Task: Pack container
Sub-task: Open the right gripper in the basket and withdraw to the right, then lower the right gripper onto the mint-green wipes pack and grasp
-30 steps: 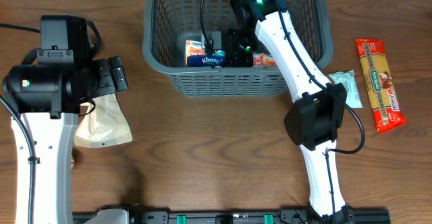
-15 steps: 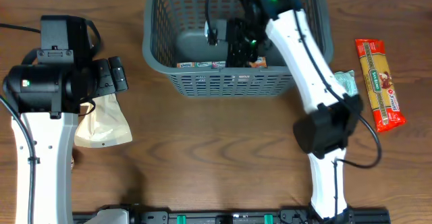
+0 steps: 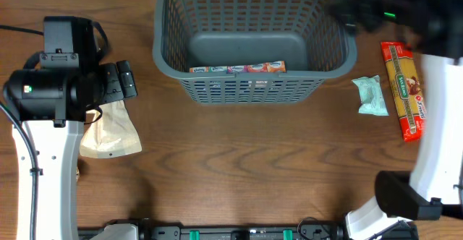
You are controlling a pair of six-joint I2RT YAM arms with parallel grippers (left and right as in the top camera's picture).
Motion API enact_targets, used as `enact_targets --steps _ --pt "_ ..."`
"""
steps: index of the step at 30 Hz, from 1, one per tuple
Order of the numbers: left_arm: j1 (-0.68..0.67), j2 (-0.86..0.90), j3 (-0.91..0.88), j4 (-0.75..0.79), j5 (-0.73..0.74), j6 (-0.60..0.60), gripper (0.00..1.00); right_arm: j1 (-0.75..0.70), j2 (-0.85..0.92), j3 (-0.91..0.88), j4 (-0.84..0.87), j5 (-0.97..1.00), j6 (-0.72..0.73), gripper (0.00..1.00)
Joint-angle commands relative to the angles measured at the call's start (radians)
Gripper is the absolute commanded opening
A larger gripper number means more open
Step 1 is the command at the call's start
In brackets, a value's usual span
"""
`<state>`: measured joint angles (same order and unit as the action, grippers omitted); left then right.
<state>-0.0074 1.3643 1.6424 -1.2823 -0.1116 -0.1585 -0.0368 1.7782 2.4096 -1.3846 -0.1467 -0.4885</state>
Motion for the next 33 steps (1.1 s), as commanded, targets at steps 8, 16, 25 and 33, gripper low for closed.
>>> enact_targets --steps 8,16,25,33 --pt "0.004 -0.001 -0.002 0.002 -0.004 0.009 1.00 -0.337 0.072 -0.026 -0.302 0.008 0.154 0.95" --pt "0.004 -0.001 -0.002 0.002 -0.004 0.009 1.00 -0.341 0.064 -0.291 -0.314 -0.017 0.147 0.97" --pt "0.004 -0.001 -0.002 0.023 -0.004 0.010 1.00 -0.341 -0.180 -0.759 -0.268 -0.031 0.236 0.99" --pt "0.004 -0.001 -0.002 0.066 -0.004 0.042 1.00 -0.341 -0.517 -1.001 -0.188 -0.038 0.202 0.99"
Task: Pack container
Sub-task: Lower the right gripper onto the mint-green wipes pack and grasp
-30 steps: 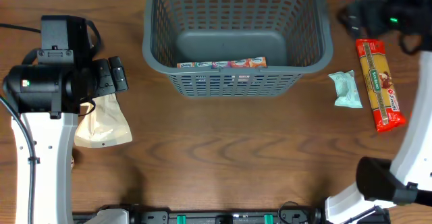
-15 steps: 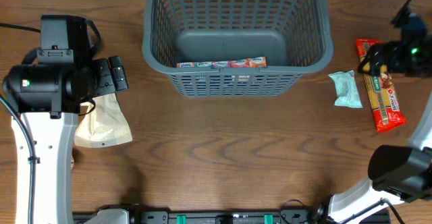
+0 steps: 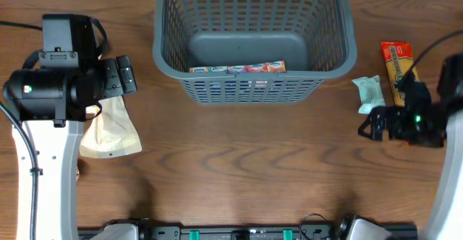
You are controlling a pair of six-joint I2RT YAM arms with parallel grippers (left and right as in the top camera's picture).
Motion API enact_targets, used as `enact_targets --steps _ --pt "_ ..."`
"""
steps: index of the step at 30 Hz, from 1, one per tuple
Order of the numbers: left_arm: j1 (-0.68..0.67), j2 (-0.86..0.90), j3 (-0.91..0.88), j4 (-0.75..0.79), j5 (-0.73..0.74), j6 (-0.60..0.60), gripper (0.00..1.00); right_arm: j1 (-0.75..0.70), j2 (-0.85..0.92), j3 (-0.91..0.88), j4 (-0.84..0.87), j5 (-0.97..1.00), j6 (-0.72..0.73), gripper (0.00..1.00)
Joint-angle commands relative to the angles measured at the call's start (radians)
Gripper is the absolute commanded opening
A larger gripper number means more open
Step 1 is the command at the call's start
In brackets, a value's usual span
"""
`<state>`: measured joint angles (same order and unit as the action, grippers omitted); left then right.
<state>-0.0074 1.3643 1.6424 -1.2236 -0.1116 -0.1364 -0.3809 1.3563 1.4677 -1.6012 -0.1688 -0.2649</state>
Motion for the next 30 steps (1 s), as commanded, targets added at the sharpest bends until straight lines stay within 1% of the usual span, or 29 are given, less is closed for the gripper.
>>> enact_targets --steps 1,4,8,11,16,21,25,30 --pt "0.004 -0.001 -0.002 0.009 -0.004 0.020 1.00 0.003 -0.119 -0.076 0.045 -0.016 -0.040 0.99" --pt "0.005 -0.001 -0.002 0.011 -0.005 0.020 1.00 0.003 -0.168 -0.139 0.115 -0.015 -0.133 0.99" --pt "0.005 -0.001 -0.003 0.007 -0.005 0.020 1.00 0.003 -0.133 -0.186 0.234 0.040 -0.143 0.99" --pt "0.005 -0.001 -0.002 0.006 -0.005 0.020 1.00 0.003 -0.063 -0.204 0.331 0.046 -0.170 0.99" --pt "0.005 -0.001 -0.003 0.006 -0.005 0.020 1.00 0.003 0.104 -0.204 0.413 0.046 -0.262 0.99" --pt "0.004 -0.001 -0.002 0.006 -0.005 0.020 1.00 0.003 0.287 -0.204 0.519 0.072 -0.277 0.99" --pt "0.004 -0.001 -0.002 0.005 -0.004 0.020 1.00 0.003 0.377 -0.204 0.595 0.072 -0.318 0.99" --pt "0.004 -0.001 -0.002 0.000 -0.004 0.020 1.00 0.003 0.425 -0.203 0.710 0.072 -0.335 0.99"
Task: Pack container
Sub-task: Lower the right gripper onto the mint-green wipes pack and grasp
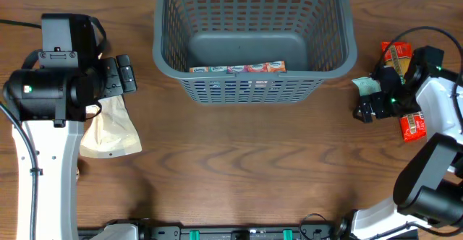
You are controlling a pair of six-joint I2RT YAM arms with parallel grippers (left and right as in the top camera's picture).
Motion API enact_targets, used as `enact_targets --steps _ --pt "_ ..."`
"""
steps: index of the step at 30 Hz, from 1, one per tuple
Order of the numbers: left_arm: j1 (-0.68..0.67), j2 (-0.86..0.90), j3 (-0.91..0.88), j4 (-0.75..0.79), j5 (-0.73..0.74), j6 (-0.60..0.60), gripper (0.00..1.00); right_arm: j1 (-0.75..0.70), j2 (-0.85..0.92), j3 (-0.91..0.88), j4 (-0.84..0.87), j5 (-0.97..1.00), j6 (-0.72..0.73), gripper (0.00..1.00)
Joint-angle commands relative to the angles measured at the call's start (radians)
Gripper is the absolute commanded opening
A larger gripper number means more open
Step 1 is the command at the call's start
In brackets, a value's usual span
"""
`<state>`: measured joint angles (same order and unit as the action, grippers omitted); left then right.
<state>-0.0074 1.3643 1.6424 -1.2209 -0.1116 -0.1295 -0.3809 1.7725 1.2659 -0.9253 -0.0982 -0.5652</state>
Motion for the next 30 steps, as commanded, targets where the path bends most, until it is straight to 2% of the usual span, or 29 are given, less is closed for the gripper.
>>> enact_targets --steps 1,7,20,25,30 --pt "0.004 -0.001 -0.002 -0.003 -0.004 0.013 1.00 0.003 0.013 -0.002 0.058 0.001 -0.035 0.99" --pt "0.004 -0.001 -0.002 -0.004 -0.004 0.013 1.00 0.003 0.016 -0.002 0.180 -0.012 -0.033 0.99" --pt "0.004 -0.001 -0.002 -0.003 -0.004 0.013 1.00 0.003 0.163 -0.002 0.219 -0.010 0.011 0.99" --pt "0.004 -0.001 -0.002 -0.003 -0.004 0.013 1.00 0.003 0.195 -0.002 0.249 -0.011 0.034 0.95" --pt "0.004 -0.001 -0.002 -0.003 -0.004 0.013 1.00 0.003 0.209 -0.002 0.261 -0.011 0.037 0.86"
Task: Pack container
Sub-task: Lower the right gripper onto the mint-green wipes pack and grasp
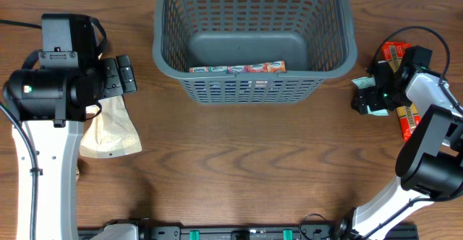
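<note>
The grey slatted basket (329,52) stands at the back centre, and a long colourful packet (237,69) lies inside along its near wall. To the right of the basket lies a pale green packet (364,84). My right gripper (367,97) is down over it with its fingers apart on either side, covering most of it. A red pasta box (396,52) lies just right of that, partly under the right arm. At the far left my left gripper (118,79) hangs open just above the top of a tan paper pouch (110,133).
A black cable (423,34) loops over the right arm near the table's right edge. The basket's tall walls stand between the two arms. The left arm's white column (43,175) rises along the left side.
My right gripper has moved a little up and towards the basket, from the near edge of the green packet to right over it. The left arm, basket and pouch have not moved.
At first my right arm was a blur over the basket's right rim, with the colourful packet inside. It then stood in front of the green packet and pasta box, then at the packet's near edge, and now over the packet. The left arm stayed still.
</note>
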You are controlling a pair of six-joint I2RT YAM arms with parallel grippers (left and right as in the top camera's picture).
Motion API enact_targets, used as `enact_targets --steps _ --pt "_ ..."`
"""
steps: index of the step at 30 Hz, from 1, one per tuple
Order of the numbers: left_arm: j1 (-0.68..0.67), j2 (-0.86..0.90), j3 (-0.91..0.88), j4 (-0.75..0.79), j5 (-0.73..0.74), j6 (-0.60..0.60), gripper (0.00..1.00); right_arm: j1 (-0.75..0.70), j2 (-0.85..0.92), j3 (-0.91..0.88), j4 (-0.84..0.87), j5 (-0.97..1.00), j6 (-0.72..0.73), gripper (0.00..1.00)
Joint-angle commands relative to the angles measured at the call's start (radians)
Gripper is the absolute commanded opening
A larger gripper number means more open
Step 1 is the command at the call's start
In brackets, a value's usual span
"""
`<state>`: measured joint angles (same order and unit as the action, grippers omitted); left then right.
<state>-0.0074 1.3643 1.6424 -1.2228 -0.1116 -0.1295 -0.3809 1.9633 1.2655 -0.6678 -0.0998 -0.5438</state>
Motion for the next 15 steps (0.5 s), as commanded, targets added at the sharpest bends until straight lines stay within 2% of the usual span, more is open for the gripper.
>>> enact_targets --steps 1,9,11,15 --pt "0.004 -0.001 -0.002 -0.002 -0.004 0.013 1.00 0.003 0.019 -0.002 0.004 -0.010 0.016 0.83" --pt "0.004 -0.001 -0.002 -0.001 -0.004 0.013 1.00 0.003 0.019 -0.002 0.006 -0.017 0.050 0.54" --pt "0.004 -0.001 -0.002 -0.001 -0.004 0.013 1.00 0.003 0.019 -0.002 0.005 -0.022 0.056 0.50" --pt "0.004 -0.001 -0.002 -0.002 -0.004 0.014 1.00 0.003 0.019 -0.002 0.004 -0.025 0.082 0.24"
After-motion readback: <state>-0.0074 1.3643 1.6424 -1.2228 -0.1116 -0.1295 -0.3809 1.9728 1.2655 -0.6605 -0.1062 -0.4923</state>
